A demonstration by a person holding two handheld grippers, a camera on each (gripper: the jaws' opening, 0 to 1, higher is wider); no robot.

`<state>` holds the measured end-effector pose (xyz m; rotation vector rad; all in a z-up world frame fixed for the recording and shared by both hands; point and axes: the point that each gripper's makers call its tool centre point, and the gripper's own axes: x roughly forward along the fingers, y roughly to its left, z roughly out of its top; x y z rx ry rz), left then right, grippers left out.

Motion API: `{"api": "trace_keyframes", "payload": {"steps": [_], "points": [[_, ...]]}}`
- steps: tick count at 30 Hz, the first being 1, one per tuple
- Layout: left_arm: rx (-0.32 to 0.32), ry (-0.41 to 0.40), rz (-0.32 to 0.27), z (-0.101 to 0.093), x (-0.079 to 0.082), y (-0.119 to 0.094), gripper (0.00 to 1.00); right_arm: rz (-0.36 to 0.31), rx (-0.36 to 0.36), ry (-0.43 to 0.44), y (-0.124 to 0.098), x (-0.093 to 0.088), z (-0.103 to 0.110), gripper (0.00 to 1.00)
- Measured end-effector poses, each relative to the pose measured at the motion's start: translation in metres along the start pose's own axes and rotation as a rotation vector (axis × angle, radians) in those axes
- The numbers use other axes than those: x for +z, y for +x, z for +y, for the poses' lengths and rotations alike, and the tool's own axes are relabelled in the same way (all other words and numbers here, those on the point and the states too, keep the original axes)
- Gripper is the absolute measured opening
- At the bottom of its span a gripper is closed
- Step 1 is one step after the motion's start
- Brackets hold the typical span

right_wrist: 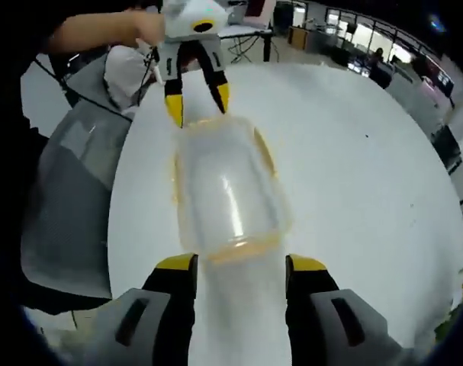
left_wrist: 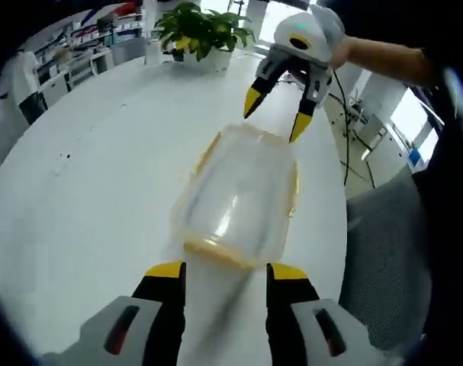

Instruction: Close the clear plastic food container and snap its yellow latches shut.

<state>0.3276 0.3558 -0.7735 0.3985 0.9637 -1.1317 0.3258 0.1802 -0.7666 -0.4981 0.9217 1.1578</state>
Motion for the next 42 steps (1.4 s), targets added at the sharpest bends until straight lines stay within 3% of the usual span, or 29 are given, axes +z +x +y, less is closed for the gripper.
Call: {"api": "trace_keyframes", "payload": {"steps": [3, 6, 7, 9, 11, 16, 19, 25, 26, 27, 28, 29, 42], "points": [[-0.028, -0.147, -0.062, -0.008, 0.007, -0.003, 0.38, -0.044, -0.005, 0.096, -0.003, 0.004, -0.002, 0.44], [-0.044, -0.228, -0.13, -0.011, 0.017, -0.008, 0.38, -0.07, 0.008, 0.214, -0.005, 0.005, -0.001, 0.45], [-0.032, -0.315, -0.166, -0.008, 0.021, -0.01, 0.38, -0.08, 0.002, 0.261, -0.006, 0.006, -0.002, 0.45], [-0.018, -0.436, -0.186, -0.004, 0.021, -0.012, 0.38, -0.103, -0.01, 0.319, -0.007, 0.007, -0.003, 0.45], [-0.005, -0.5, -0.198, -0.001, 0.018, -0.012, 0.38, -0.128, -0.005, 0.382, -0.005, 0.008, -0.002, 0.45], [0.027, -0.597, -0.191, -0.002, 0.008, -0.004, 0.31, -0.127, -0.022, 0.425, 0.003, 0.003, 0.002, 0.44], [0.032, -0.63, -0.222, -0.005, 0.01, -0.001, 0.27, -0.142, -0.001, 0.454, 0.008, 0.005, 0.009, 0.44], [0.041, -0.637, -0.2, -0.014, 0.008, 0.009, 0.24, -0.127, -0.003, 0.501, 0.014, 0.002, 0.015, 0.33], [0.062, -0.635, -0.199, -0.013, 0.008, 0.01, 0.24, -0.122, -0.013, 0.501, 0.014, 0.002, 0.016, 0.32], [0.107, -0.58, -0.19, -0.009, 0.006, 0.01, 0.22, -0.113, -0.04, 0.474, 0.014, 0.0, 0.014, 0.31], [0.101, -0.569, -0.201, -0.011, 0.008, 0.01, 0.22, -0.093, -0.062, 0.46, 0.015, -0.004, 0.012, 0.28], [0.103, -0.589, -0.196, -0.012, 0.008, 0.009, 0.22, -0.12, -0.055, 0.53, 0.016, 0.0, 0.014, 0.28], [0.12, -0.556, -0.177, -0.01, 0.008, 0.011, 0.19, -0.091, -0.08, 0.513, 0.016, -0.001, 0.013, 0.23]]}}
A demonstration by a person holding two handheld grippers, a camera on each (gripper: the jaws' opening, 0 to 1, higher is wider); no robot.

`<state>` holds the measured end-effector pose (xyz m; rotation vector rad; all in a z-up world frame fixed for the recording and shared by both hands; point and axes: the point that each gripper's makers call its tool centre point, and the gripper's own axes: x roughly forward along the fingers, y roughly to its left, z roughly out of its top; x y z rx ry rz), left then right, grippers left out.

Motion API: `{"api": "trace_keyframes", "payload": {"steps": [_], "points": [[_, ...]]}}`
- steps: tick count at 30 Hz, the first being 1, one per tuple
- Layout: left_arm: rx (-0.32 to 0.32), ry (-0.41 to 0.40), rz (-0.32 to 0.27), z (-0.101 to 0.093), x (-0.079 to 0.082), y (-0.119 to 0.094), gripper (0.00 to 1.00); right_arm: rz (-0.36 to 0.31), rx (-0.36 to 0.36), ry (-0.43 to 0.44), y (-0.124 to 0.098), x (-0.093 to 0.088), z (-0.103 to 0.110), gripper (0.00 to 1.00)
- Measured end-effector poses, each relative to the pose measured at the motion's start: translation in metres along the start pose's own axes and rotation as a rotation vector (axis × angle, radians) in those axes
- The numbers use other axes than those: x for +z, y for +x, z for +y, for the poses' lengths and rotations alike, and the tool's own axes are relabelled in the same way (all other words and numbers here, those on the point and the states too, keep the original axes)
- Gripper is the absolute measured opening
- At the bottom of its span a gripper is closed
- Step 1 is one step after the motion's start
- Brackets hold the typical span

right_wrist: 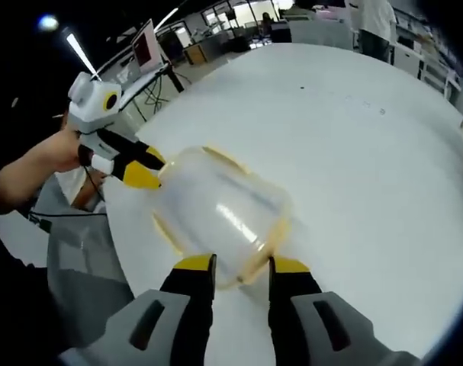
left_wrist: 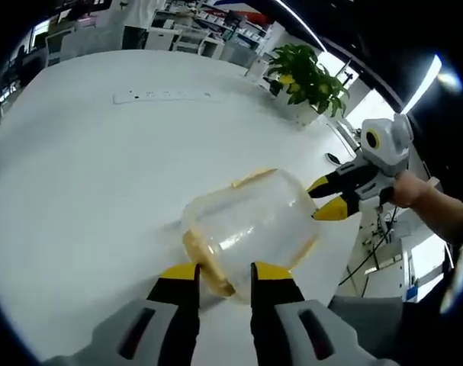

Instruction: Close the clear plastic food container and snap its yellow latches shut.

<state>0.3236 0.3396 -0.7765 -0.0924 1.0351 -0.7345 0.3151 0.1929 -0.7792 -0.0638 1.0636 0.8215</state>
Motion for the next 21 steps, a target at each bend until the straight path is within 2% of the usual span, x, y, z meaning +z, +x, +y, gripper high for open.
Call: {"api": "trace_keyframes", "payload": {"steps": [1, 2, 3, 5, 9, 12, 21], "points": [[-0.001, 0.004, -0.001, 0.0, 0.0, 0.0, 0.17, -0.009, 0.014, 0.04, 0.001, 0.0, 0.001, 0.23], [-0.003, 0.029, 0.0, 0.003, 0.0, 0.001, 0.17, 0.001, 0.084, 0.097, 0.003, -0.001, 0.012, 0.21], [-0.006, 0.049, 0.007, 0.0, 0.005, 0.002, 0.17, 0.016, 0.06, 0.114, -0.001, -0.004, 0.007, 0.2], [-0.008, 0.064, 0.037, -0.001, 0.007, 0.003, 0.17, 0.018, 0.047, 0.021, 0.0, -0.003, 0.008, 0.2], [-0.001, 0.02, 0.017, -0.003, 0.003, 0.0, 0.17, -0.02, 0.061, 0.066, -0.001, -0.005, 0.005, 0.21], [0.001, 0.016, 0.015, -0.008, 0.001, -0.001, 0.18, -0.04, 0.064, 0.121, -0.001, -0.006, 0.006, 0.21], [0.025, 0.034, 0.024, -0.017, -0.004, 0.0, 0.22, -0.058, 0.035, 0.123, -0.001, -0.006, 0.006, 0.23]]}}
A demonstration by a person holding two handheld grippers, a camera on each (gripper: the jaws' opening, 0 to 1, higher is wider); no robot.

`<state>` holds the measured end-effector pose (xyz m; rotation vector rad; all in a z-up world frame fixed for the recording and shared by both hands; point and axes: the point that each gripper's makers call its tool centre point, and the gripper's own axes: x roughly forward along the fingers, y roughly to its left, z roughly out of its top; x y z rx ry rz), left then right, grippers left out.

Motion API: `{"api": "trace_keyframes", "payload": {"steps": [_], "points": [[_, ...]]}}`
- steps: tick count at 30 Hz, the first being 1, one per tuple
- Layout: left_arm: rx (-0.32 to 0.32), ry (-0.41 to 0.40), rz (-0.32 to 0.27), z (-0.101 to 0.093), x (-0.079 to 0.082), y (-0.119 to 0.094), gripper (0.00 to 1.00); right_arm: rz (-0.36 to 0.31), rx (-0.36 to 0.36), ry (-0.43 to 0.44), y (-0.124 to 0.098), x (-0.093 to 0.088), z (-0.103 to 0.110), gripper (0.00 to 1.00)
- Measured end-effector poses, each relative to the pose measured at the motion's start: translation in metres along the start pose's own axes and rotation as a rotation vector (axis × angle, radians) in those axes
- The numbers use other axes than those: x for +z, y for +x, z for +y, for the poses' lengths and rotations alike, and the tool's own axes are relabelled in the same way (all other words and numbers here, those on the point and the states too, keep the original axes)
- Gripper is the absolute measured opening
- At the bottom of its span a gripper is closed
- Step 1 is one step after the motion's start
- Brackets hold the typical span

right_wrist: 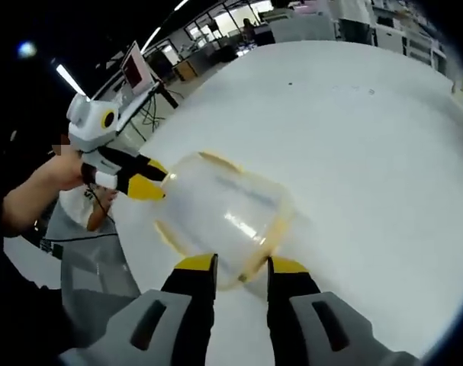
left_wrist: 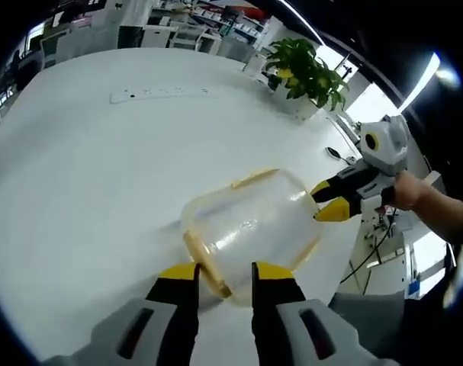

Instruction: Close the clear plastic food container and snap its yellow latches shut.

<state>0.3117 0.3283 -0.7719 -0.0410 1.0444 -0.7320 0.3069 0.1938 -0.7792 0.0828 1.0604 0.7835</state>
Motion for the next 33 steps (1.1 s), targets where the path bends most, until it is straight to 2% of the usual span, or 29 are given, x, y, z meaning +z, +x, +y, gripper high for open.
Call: {"api": "trace_keyframes", "payload": {"steps": [3, 5, 7, 9, 13, 16, 17, 20, 22, 23, 28, 31, 33], "points": [[0.01, -0.005, -0.012, 0.001, -0.001, 0.001, 0.24, -0.006, -0.003, 0.0, 0.0, -0.001, -0.001, 0.23], [0.049, 0.064, -0.052, 0.007, 0.006, 0.001, 0.25, -0.011, -0.002, 0.005, -0.001, -0.001, -0.002, 0.24], [0.093, 0.156, -0.071, 0.004, 0.008, -0.001, 0.26, -0.015, -0.001, 0.0, 0.0, 0.0, -0.002, 0.24], [0.119, 0.222, -0.075, 0.001, 0.007, -0.003, 0.26, -0.009, -0.009, -0.085, -0.001, 0.0, -0.002, 0.25], [0.135, 0.254, -0.076, 0.003, 0.009, -0.003, 0.25, 0.007, -0.049, -0.232, -0.001, 0.004, -0.001, 0.27], [0.156, 0.347, -0.072, 0.005, 0.013, -0.003, 0.25, 0.017, -0.066, -0.305, -0.002, 0.006, -0.001, 0.29], [0.162, 0.418, -0.07, 0.005, 0.016, -0.003, 0.23, 0.017, -0.07, -0.329, -0.002, 0.006, -0.001, 0.29], [0.183, 0.491, -0.079, 0.001, 0.024, -0.005, 0.24, 0.023, -0.103, -0.416, -0.004, 0.008, -0.001, 0.3], [0.166, 0.537, -0.1, -0.008, 0.033, -0.005, 0.23, 0.016, -0.132, -0.512, -0.007, 0.014, 0.0, 0.3], [0.15, 0.551, -0.109, -0.012, 0.037, -0.004, 0.23, -0.007, -0.118, -0.54, -0.006, 0.019, 0.005, 0.3], [0.099, 0.615, -0.116, -0.025, 0.044, 0.005, 0.22, -0.088, -0.035, -0.56, -0.002, 0.037, 0.026, 0.36], [0.084, 0.624, -0.111, -0.029, 0.043, 0.011, 0.22, -0.06, 0.01, -0.626, 0.008, 0.036, 0.036, 0.38], [0.074, 0.646, -0.108, -0.031, 0.041, 0.015, 0.22, -0.052, 0.002, -0.648, 0.012, 0.037, 0.037, 0.4]]}}
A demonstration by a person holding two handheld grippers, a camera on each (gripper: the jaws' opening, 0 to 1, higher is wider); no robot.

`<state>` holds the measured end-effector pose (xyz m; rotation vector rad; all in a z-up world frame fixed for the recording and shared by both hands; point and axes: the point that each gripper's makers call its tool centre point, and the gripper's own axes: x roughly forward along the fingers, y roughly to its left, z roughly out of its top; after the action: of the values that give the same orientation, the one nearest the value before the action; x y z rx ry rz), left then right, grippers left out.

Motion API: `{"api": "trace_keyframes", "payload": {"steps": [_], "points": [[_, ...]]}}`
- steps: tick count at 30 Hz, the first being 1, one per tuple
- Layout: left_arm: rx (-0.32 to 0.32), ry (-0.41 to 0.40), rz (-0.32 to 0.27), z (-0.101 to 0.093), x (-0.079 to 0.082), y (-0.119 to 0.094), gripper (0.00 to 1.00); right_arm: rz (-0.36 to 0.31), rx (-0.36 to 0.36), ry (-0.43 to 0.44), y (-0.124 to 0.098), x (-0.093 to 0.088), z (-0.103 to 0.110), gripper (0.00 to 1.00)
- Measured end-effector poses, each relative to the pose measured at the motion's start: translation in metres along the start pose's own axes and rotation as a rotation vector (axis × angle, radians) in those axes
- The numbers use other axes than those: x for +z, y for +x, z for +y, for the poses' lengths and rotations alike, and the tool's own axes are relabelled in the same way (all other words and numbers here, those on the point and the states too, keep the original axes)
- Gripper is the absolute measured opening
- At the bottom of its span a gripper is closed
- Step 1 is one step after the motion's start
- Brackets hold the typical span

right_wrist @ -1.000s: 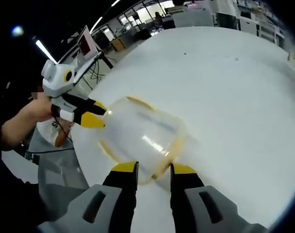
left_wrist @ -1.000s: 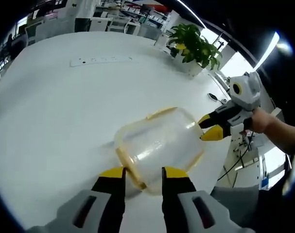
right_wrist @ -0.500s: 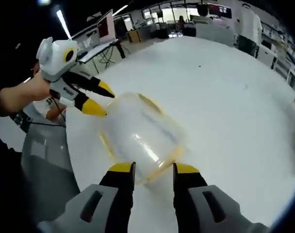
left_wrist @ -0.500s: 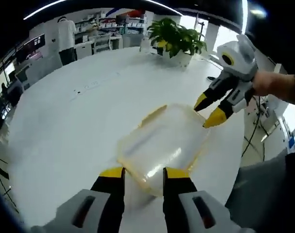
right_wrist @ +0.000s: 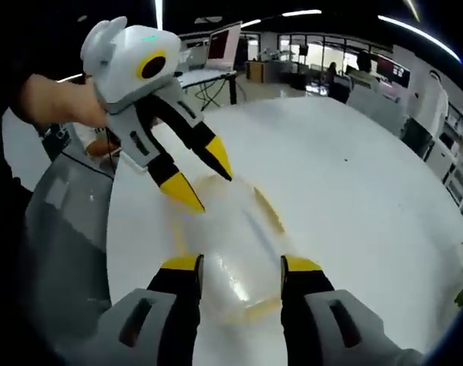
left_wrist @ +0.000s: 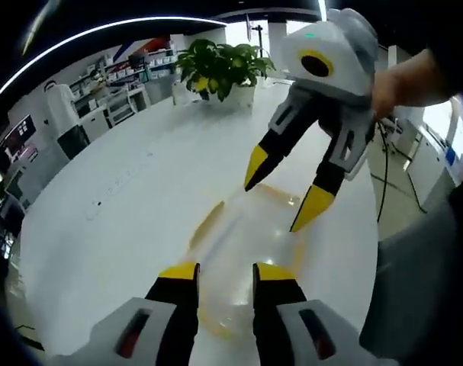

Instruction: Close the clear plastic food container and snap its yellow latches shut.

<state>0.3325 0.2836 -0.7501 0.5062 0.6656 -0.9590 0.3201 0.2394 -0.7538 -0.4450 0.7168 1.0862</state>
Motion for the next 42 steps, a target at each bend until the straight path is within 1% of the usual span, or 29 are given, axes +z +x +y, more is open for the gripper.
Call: {"api": "trace_keyframes", "payload": {"steps": [2, 3, 4, 6, 7, 9, 10, 12, 15, 16, 19, 21, 26, 28, 29, 31, 35, 39, 40, 42], "points": [[-0.011, 0.034, -0.001, -0.003, 0.002, 0.004, 0.23, -0.002, 0.005, 0.001, 0.005, 0.003, -0.001, 0.41], [-0.009, 0.04, 0.0, -0.003, 0.003, 0.005, 0.24, -0.004, 0.006, 0.008, 0.006, 0.004, -0.002, 0.42], [-0.009, 0.045, -0.002, -0.003, 0.004, 0.006, 0.25, -0.014, 0.023, 0.024, 0.008, 0.007, 0.0, 0.42], [-0.011, 0.053, -0.01, -0.003, 0.007, 0.007, 0.25, -0.021, 0.031, 0.014, 0.009, 0.01, 0.002, 0.4], [-0.012, 0.057, -0.011, -0.003, 0.007, 0.007, 0.25, -0.017, 0.034, 0.004, 0.01, 0.01, 0.003, 0.4], [-0.025, 0.077, -0.006, -0.006, 0.006, 0.007, 0.26, 0.021, 0.054, -0.038, 0.013, 0.007, 0.004, 0.4], [-0.026, 0.079, -0.005, -0.006, 0.005, 0.007, 0.26, 0.03, 0.049, -0.046, 0.015, 0.006, 0.003, 0.4], [-0.031, 0.072, 0.0, -0.008, 0.003, 0.005, 0.27, 0.027, 0.051, -0.05, 0.017, 0.008, 0.001, 0.42], [-0.056, 0.048, -0.026, -0.015, 0.004, 0.002, 0.3, 0.016, 0.056, -0.046, 0.018, 0.013, -0.001, 0.41], [-0.061, 0.045, -0.025, -0.017, 0.004, 0.002, 0.31, 0.016, 0.055, -0.048, 0.018, 0.014, 0.0, 0.41], [-0.063, 0.058, -0.028, -0.022, 0.004, 0.001, 0.34, 0.019, 0.057, -0.071, 0.019, 0.016, 0.0, 0.42], [-0.076, 0.062, -0.038, -0.028, 0.006, 0.001, 0.37, 0.023, 0.058, -0.082, 0.02, 0.017, -0.001, 0.42], [-0.092, 0.131, -0.032, -0.041, 0.005, 0.003, 0.41, 0.035, 0.069, -0.113, 0.024, 0.02, -0.004, 0.43], [-0.096, 0.176, -0.017, -0.044, 0.002, 0.004, 0.42, 0.046, 0.072, -0.127, 0.025, 0.02, -0.006, 0.43], [-0.097, 0.182, -0.015, -0.045, 0.001, 0.005, 0.42, 0.053, 0.077, -0.128, 0.026, 0.02, -0.007, 0.42], [-0.089, 0.208, -0.01, -0.046, 0.0, 0.006, 0.43, 0.061, 0.09, -0.126, 0.028, 0.02, -0.009, 0.41], [-0.089, 0.22, 0.004, -0.044, -0.002, 0.009, 0.43, 0.088, 0.117, -0.122, 0.031, 0.019, -0.015, 0.41], [-0.089, 0.269, 0.021, -0.044, -0.005, 0.013, 0.43, 0.109, 0.143, -0.119, 0.035, 0.02, -0.019, 0.42], [-0.09, 0.287, 0.034, -0.043, -0.008, 0.015, 0.43, 0.123, 0.164, -0.117, 0.036, 0.019, -0.019, 0.42], [-0.086, 0.306, 0.041, -0.043, -0.009, 0.017, 0.43, 0.157, 0.204, -0.111, 0.038, 0.015, -0.018, 0.42]]}}
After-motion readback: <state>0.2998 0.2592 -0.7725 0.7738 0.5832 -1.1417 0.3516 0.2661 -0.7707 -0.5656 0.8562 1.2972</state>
